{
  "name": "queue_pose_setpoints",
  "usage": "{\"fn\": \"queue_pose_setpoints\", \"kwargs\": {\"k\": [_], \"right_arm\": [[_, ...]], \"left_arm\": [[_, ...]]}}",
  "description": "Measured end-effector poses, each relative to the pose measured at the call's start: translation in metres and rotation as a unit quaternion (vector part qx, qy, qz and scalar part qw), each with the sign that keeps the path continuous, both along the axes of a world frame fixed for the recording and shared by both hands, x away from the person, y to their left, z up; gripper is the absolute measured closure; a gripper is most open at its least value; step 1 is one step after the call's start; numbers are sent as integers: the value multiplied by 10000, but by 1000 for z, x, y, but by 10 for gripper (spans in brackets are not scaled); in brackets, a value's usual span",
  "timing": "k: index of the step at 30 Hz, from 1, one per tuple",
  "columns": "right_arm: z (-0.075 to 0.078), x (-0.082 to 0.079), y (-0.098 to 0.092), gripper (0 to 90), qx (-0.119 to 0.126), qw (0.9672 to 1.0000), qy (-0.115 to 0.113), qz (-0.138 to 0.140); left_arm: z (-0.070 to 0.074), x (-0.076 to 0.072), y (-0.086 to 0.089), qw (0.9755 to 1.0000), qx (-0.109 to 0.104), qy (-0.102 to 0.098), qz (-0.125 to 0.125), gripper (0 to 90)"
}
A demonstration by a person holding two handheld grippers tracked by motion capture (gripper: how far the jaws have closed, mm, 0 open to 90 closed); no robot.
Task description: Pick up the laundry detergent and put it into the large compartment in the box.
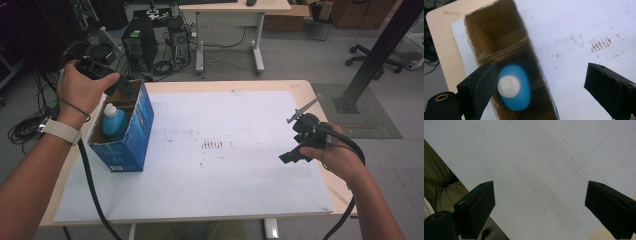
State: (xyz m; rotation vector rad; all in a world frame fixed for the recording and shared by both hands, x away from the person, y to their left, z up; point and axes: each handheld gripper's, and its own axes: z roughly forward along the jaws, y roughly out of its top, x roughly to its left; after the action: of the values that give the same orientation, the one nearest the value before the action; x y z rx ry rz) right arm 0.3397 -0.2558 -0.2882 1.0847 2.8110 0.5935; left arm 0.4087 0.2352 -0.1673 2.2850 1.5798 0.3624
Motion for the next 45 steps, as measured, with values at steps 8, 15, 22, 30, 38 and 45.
{"fn": "queue_pose_setpoints", "kwargs": {"k": [8,15,22,30,38,45], "right_arm": [[2,0,1,94,8,10000,-28,18],[1,1,0,94,-1,10000,-7,7],[2,1,1,94,-9,10000,-2,-3],[2,1,1,94,-6,10000,-4,2],[3,0,-1,94,-4,10000,-13,-11],[3,0,0,94,18,10000,-30,-2]], "left_arm": [[11,-1,-10,9997,-18,-118,-229,112],[19,-2,-17,9987,-45,-172,-471,112],[22,-3,-28,9967,-13,-143,-800,112],[22,-6,-42,9935,4,-156,-1127,110],[23,-10,-57,9893,46,-175,-1447,109],[23,-11,-67,9851,76,-136,-1712,106]]}}
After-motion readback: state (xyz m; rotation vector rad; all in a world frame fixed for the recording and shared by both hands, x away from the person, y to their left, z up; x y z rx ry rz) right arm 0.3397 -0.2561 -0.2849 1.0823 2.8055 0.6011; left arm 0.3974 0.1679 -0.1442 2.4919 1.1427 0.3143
